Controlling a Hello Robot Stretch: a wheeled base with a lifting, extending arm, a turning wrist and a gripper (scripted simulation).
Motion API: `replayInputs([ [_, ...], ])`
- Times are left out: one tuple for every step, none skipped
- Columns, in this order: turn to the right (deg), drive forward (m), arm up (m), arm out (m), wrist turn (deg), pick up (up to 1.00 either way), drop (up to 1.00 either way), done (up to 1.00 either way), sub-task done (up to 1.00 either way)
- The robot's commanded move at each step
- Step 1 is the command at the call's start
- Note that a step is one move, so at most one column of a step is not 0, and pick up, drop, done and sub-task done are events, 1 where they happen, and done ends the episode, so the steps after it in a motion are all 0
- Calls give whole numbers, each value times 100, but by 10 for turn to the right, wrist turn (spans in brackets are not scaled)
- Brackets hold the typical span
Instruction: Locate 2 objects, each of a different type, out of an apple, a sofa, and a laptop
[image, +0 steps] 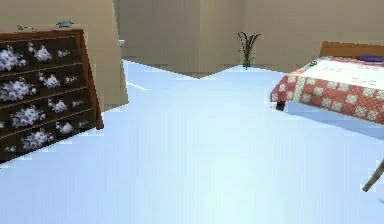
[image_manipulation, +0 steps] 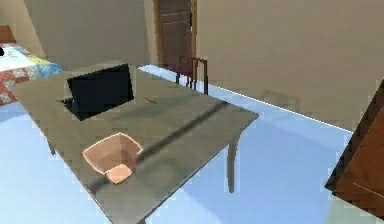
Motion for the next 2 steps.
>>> replayInputs([
  [0, 35, 0, 0, 0, 0, 0, 0, 0],
  [390, 0, 0, 0, 0, 0, 0, 0, 0],
])
